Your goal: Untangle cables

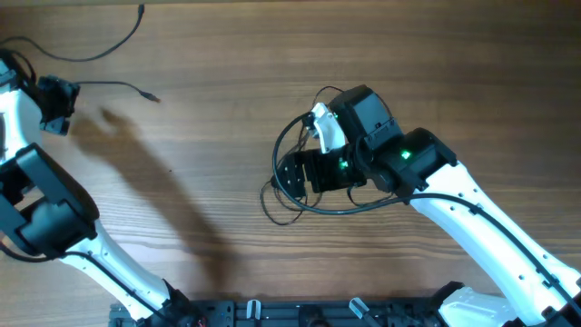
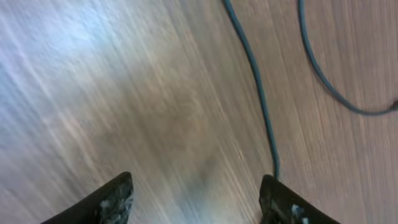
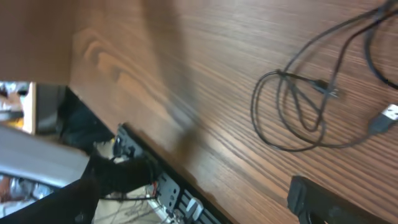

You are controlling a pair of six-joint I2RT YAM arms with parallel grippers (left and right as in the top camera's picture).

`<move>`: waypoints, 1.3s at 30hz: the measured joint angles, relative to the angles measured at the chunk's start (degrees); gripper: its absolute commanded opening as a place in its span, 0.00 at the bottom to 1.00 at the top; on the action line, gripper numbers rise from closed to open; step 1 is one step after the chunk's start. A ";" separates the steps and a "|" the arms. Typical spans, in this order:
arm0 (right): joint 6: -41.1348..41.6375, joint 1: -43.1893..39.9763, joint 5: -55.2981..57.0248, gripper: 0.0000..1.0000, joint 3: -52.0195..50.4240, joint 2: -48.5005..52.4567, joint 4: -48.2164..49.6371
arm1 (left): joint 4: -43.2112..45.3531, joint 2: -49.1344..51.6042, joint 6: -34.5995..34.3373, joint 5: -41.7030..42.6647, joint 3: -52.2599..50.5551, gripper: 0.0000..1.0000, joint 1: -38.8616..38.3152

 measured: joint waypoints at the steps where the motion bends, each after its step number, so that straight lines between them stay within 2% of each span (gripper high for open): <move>1: 0.55 0.00 0.76 1.00 0.00 0.00 -0.02 | 0.33 0.00 0.00 0.02 0.00 0.67 -1.16; 3: 1.25 0.00 1.46 1.00 0.00 0.00 -0.02 | 0.55 0.37 0.00 0.31 0.00 0.53 -5.73; 4: 1.68 0.00 1.70 1.00 0.00 0.00 -0.02 | 0.11 0.74 -0.61 -0.28 0.02 0.37 -7.67; 7: 2.84 0.00 2.10 1.00 0.00 0.00 -0.50 | -1.44 2.56 -4.46 -3.48 -0.02 0.04 -13.29; 12: 3.19 0.00 2.27 1.00 0.00 0.00 -1.38 | -3.89 3.19 -10.27 -9.57 -0.09 0.04 -13.81; 15: 4.37 0.00 2.29 1.00 0.00 0.00 -1.20 | -1.79 6.19 -12.46 -12.44 -0.11 0.04 -13.62; 22: 5.29 0.00 2.29 1.00 0.00 0.00 -0.39 | 6.95 8.20 -13.40 -6.36 -0.04 0.04 -15.30; 27: 5.29 0.00 2.29 0.99 0.00 0.00 -0.44 | 17.55 10.82 -13.27 -4.39 0.57 0.04 -17.70; 29: 5.29 0.00 2.29 1.00 0.00 0.00 -0.39 | 19.02 11.17 -9.84 -3.65 0.68 0.04 -17.70; 30: 5.29 0.00 2.29 1.00 0.00 0.00 -0.42 | 17.29 11.15 -8.39 -3.37 1.46 0.14 -17.42; 31: 5.29 0.00 2.29 1.00 0.00 0.00 -0.42 | 14.69 11.02 -7.17 -2.51 2.64 0.33 -16.90; 32: 5.31 0.00 2.29 1.00 0.00 0.00 -0.37 | 12.59 10.62 -6.54 -1.42 3.74 0.47 -16.17; 33: 6.21 0.00 2.82 1.00 -0.02 0.00 1.20 | 10.80 9.25 -5.81 0.22 4.42 0.68 -15.19; 34: 8.28 0.00 3.50 1.00 -0.02 0.00 3.15 | 8.96 6.67 -5.49 3.15 4.55 1.00 -14.16; 37: 12.87 -1.64 4.17 1.00 -0.04 0.00 7.85 | 0.59 -8.20 -4.94 16.94 6.62 1.00 -11.41; 39: 13.92 -8.26 3.08 1.00 -0.04 0.00 7.26 | -6.91 -14.97 -3.87 24.83 8.48 1.00 -12.04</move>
